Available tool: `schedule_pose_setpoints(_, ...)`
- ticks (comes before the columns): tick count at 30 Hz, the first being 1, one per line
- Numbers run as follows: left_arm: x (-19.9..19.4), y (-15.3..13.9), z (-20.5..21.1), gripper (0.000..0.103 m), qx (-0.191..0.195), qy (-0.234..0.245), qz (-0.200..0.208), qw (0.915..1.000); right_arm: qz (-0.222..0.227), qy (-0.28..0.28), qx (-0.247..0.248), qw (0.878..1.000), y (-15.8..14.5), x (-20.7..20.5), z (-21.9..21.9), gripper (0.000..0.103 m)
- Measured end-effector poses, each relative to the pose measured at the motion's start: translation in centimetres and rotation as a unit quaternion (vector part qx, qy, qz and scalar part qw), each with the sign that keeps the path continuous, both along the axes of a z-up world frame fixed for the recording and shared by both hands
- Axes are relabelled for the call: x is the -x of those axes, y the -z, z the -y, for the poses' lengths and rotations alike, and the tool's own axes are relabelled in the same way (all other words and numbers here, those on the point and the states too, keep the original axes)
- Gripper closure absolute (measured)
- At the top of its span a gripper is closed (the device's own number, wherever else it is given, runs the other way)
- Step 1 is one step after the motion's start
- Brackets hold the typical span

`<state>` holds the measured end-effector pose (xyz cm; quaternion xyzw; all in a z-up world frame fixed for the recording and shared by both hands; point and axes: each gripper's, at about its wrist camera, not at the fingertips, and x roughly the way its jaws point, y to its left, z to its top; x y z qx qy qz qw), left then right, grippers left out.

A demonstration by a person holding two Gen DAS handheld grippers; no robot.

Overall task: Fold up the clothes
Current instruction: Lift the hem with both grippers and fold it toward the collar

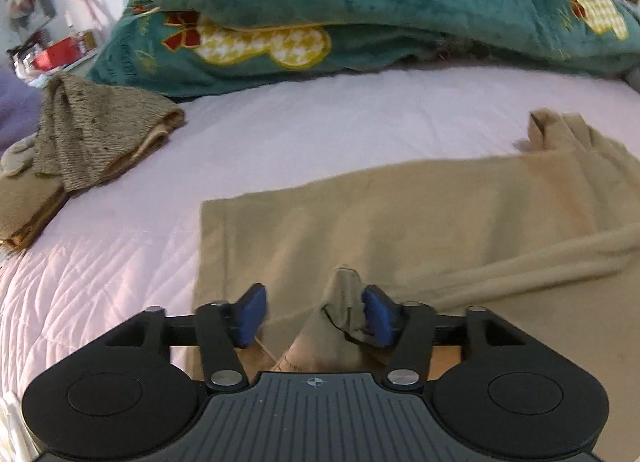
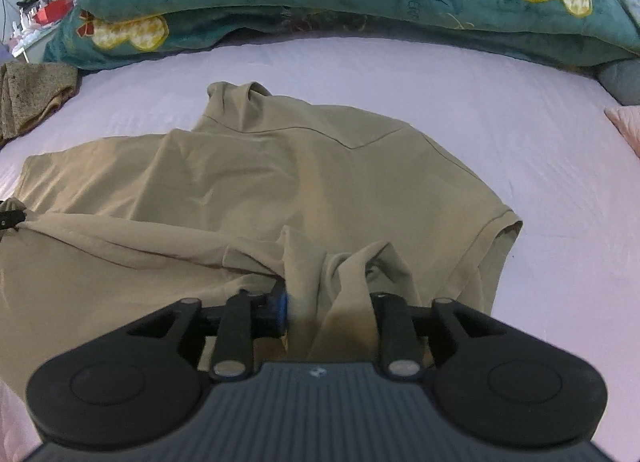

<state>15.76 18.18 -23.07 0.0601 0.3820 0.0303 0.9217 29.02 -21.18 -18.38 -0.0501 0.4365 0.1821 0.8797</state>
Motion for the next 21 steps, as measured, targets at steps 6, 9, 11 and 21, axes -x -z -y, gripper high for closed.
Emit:
schedule_pose_setpoints(6, 0.4, -1.8, -2.2, 0.039, -0.014, -0.04, 0.019, 0.9989, 0.017, 0.018, -0.008, 1.0, -2.9, 0.8, 2.6, 0.057)
schedule_pose_setpoints(9, 1.5, -3.2, -3.1, 0.039, -0.015, -0.048, 0.027, 0.9984, 0.026, 0.028, -0.01, 0.999, -4.4, 1.2, 4.0, 0.053)
schedule_pose_setpoints(11, 2.5, -4.2, -3.6, 0.039, -0.015, -0.051, 0.033, 0.9981, 0.031, 0.034, -0.011, 0.999, -5.2, 1.6, 4.6, 0.051)
schedule_pose_setpoints(21, 10.9, -7.0, -2.7, 0.039, -0.04, -0.022, 0.053, 0.9976, 0.055, 0.015, -0.022, 0.998, -9.9, 3.8, 4.2, 0.048)
